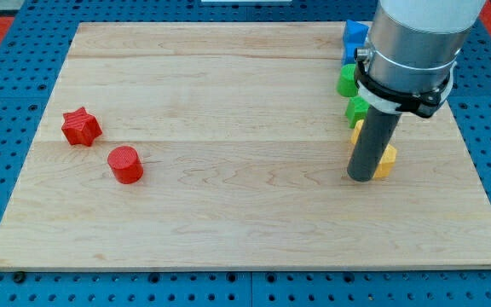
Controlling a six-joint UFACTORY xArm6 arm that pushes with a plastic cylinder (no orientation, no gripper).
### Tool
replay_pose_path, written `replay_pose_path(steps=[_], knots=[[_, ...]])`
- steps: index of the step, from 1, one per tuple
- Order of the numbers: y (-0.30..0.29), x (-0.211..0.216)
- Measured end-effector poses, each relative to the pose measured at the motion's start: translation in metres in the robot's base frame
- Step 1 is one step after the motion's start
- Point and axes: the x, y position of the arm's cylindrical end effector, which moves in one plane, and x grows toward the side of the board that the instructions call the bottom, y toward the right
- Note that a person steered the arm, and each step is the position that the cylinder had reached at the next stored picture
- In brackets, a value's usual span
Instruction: Slightly touch the red star
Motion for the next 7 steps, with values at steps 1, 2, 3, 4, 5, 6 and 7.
replay_pose_path(steps=[1, 2, 3, 4, 5, 6, 7], knots=[[-0.023, 0.033], [-0.053, 0.046], [-0.138, 0.063], [-0.254, 0.088], [-0.348, 0.086], [-0.394, 0.059], [-0.401, 0.008]])
